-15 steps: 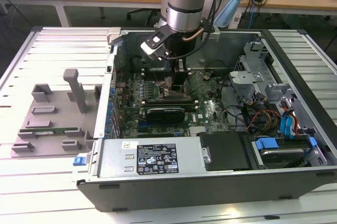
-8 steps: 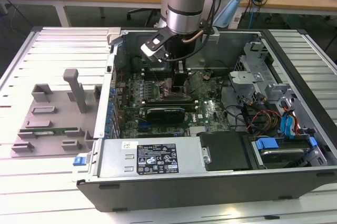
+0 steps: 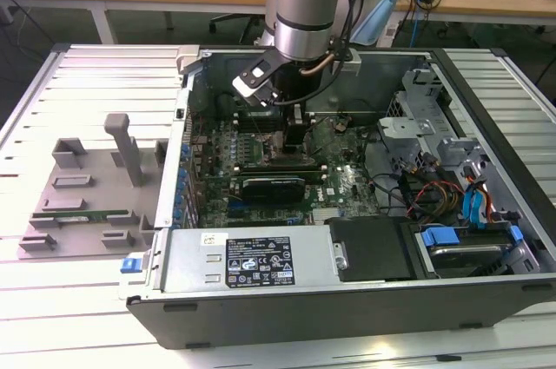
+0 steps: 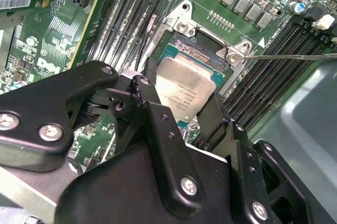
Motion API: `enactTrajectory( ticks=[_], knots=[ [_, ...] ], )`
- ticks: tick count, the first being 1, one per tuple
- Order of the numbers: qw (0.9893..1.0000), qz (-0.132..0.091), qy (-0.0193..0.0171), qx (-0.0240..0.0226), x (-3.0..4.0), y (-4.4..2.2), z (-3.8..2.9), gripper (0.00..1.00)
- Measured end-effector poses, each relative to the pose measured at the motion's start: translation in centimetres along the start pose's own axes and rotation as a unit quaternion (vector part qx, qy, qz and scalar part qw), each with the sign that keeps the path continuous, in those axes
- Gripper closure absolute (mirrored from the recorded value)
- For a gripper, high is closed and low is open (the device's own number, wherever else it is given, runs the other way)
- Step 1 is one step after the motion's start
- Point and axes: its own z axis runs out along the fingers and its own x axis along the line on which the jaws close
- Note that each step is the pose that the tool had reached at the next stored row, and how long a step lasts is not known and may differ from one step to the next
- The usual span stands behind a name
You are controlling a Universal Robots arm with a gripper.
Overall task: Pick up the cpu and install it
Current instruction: 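Place the cpu into insertion slot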
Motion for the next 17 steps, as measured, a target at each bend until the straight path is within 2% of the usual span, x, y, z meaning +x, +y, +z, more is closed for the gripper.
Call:
enactTrajectory(
  ticks=[17],
  knots=[
    [1.0000, 0.000, 0.0000, 0.0000, 0.08, 0.05, 1.23, 0.45]
  ],
)
